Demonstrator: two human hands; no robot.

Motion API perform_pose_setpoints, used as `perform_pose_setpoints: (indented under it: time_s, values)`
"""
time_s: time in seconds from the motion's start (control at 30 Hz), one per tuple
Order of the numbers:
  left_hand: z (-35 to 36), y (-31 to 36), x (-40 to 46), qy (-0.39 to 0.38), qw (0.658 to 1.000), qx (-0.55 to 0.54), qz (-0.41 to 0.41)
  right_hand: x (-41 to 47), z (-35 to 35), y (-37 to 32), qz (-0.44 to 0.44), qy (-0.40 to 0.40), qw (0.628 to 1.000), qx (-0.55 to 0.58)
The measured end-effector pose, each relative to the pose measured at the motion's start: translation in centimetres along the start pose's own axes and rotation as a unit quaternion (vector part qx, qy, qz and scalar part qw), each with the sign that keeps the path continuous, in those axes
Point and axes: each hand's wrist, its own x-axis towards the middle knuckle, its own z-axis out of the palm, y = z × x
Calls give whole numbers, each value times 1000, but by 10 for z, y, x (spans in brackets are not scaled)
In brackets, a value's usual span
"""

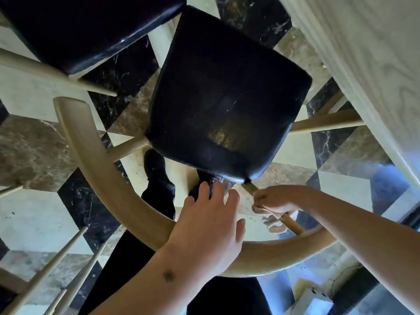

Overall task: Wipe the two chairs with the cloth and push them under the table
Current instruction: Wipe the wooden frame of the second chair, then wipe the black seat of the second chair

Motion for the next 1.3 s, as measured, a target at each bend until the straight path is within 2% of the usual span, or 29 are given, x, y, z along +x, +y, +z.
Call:
perform_pose_setpoints:
  time_s: [0.1,0.23,0.33,0.43,0.5,0.63,0.7,0.77,0.83,0.9,0.93,1.03,1.17,1.23,1.3]
  values:
    - [2,1,2,-1,1000,-13,5,-34,10,11,-30,-9,999,-28]
    - [6,0,3,9,999,-51,-6,-60,-6,25,-14,-50,993,105]
    - [2,1,2,9,996,-89,-13,-59,-32,40,-85,-47,981,169]
    - [-10,-8,2,-26,993,-112,-16,-44,-59,55,-127,5,947,294]
    - [-33,-24,6,-49,993,-108,-8,-38,-73,57,-145,65,922,352]
    - [-97,-79,55,4,995,-98,-31,-35,-111,53,-113,262,874,393]
    - [-118,-107,102,21,996,-70,-51,-23,-129,57,-99,327,817,464]
    - [-124,-135,147,-13,998,-44,-53,-13,-144,51,-69,400,772,490]
    - [-121,-165,190,-52,998,-13,-33,-3,-165,41,-58,491,705,509]
    - [-115,-189,221,-86,996,29,-4,2,-187,25,-32,590,655,472]
    - [-110,-202,236,-108,992,58,12,10,-200,17,-17,636,645,423]
    - [-95,-227,256,-151,980,114,61,39,-240,-12,21,682,653,328]
    - [-79,-251,256,-123,987,40,94,68,-288,-60,4,746,611,267]
    - [-80,-266,253,-103,991,-6,86,69,-309,-82,-13,783,568,252]
    - [-79,-271,249,-98,991,-9,86,60,-324,-90,-19,818,514,256]
